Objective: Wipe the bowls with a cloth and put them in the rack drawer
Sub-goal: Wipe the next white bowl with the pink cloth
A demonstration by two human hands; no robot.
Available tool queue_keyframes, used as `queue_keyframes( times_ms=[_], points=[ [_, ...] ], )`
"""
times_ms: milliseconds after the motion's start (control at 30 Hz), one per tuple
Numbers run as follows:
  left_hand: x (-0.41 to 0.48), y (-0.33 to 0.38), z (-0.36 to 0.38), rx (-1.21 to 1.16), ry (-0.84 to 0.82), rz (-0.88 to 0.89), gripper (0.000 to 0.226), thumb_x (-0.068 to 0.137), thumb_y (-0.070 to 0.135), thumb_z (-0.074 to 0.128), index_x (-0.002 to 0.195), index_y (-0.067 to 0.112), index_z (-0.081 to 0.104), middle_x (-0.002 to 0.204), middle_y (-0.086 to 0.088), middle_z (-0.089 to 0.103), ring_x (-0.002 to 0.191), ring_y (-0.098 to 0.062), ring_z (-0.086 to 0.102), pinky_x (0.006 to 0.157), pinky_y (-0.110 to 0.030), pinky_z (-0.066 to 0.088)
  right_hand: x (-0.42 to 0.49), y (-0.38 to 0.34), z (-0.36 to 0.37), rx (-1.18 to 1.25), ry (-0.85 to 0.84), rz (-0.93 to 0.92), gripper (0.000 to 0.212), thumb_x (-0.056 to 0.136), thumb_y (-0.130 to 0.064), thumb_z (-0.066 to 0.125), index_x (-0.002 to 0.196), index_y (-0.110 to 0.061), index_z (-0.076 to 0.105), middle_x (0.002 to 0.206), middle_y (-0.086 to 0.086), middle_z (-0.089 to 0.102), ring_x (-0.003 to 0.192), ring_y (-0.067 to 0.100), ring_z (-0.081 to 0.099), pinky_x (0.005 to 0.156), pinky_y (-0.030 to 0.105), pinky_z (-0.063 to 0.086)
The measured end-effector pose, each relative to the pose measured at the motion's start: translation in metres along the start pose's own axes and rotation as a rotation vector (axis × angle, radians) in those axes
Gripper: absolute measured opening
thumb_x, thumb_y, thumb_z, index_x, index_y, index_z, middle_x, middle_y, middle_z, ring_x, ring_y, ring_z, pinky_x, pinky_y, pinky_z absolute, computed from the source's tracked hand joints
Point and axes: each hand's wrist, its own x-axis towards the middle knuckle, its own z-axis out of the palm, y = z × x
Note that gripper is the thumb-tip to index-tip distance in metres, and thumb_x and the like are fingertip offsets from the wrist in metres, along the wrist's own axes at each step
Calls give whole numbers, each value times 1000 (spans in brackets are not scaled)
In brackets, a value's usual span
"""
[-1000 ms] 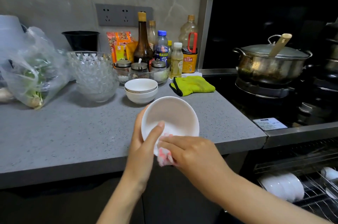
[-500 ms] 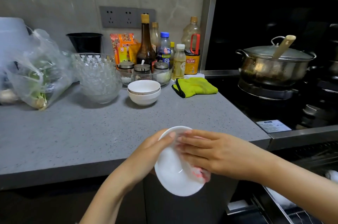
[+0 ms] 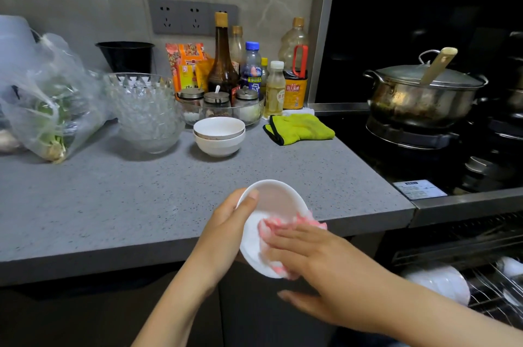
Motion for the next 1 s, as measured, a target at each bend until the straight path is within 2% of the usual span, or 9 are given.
queue_keyframes(
  times_ms=[200, 300, 400, 533, 633, 700, 767, 867, 1000],
  points=[
    [-5, -4, 3, -96, -20, -52, 24, 97, 35, 45, 104, 27, 67, 91, 14, 74, 88, 1, 67, 72, -15, 48, 17, -17, -10, 240, -49, 1, 61, 93, -56, 47, 146, -33, 31, 159, -13, 18, 145, -3, 6, 115, 29, -1],
    [-4, -1, 3, -116, -12, -52, 29, 99, 32, 42, 113, 22, 65, 95, 13, 74, 90, 1, 68, 72, -13, 50, 30, -12, -3, -112, -3, 175, 72, 89, -61, 33, 134, -10, 55, 143, 5, 50, 132, 15, 47, 111, 34, 31],
    [-2, 3, -1, -158, 56, -46, 32, 98, 34, 43, 117, 20, 64, 106, 1, 73, 99, -14, 68, 82, -27, 51, 37, -14, 0, -240, 104, 163, 48, 79, -55, 54, 95, -15, 76, 105, 5, 73, 91, 16, 71, 77, 28, 52],
    [-4, 2, -1, -162, 121, -12, 29, 98, 36, 43, 113, 26, 65, 107, 3, 71, 102, -13, 66, 87, -31, 50, 39, -27, -7, -157, 205, 140, 10, 68, -28, 76, 71, -32, 67, 87, -14, 72, 71, 2, 69, 40, 18, 34],
    [-4, 1, 1, -198, 129, -11, 27, 97, 37, 44, 111, 26, 65, 105, 1, 72, 100, -14, 67, 89, -32, 50, 40, -25, -8, 52, 261, 54, 20, 88, -22, 47, 92, -32, 64, 105, -13, 70, 84, 0, 64, 57, 11, 36],
    [-5, 2, 2, -200, 109, 12, 24, 97, 35, 45, 106, 27, 65, 97, 5, 74, 93, -9, 69, 82, -28, 51, 42, -19, -2, -24, 223, 21, 35, 86, -21, 53, 119, -26, 61, 128, -2, 63, 111, 8, 59, 95, 12, 31],
    [-6, 3, 2, -196, 68, 47, 26, 98, 32, 43, 109, 24, 65, 100, 5, 74, 94, -8, 69, 81, -25, 51, 41, -11, 4, -167, 172, 90, 55, 78, -33, 59, 129, -12, 60, 133, 6, 59, 120, 16, 58, 106, 23, 31],
    [-5, 5, -2, -210, 49, 60, 30, 98, 33, 42, 115, 21, 64, 103, 2, 74, 96, -11, 69, 77, -24, 54, 44, -14, -1, -234, 238, 139, 41, 66, -32, 74, 103, -16, 74, 108, 6, 72, 87, 16, 72, 67, 25, 55],
    [-4, 6, -9, -168, -33, 8, 44, 90, 52, 41, 119, 26, 63, 110, 0, 71, 100, -14, 68, 70, -26, 57, 43, -24, -4, -261, 358, 112, 34, 52, -17, 88, 74, -26, 64, 66, -5, 66, 42, 14, 57, 38, 15, 23]
  ],
)
